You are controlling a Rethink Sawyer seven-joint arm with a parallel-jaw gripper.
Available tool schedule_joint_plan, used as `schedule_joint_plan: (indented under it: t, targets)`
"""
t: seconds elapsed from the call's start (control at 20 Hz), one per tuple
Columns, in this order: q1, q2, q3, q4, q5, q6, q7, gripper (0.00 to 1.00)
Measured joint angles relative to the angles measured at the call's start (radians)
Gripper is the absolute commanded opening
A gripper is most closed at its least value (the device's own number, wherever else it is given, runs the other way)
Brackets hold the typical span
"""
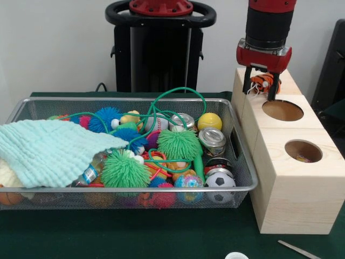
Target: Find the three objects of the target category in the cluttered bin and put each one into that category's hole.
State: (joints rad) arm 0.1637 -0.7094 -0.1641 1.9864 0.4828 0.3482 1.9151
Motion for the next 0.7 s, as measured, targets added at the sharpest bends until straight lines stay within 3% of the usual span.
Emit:
schedule_joint_plan:
  t: [0.4,0.7]
  targets:
    - [0.023,-0.012,-0.004,-0.001,0.000,0.065,0.000,1.00]
    - [0.034,-0.054,-0.004,0.000,0.000,0.211,0.000,1.00]
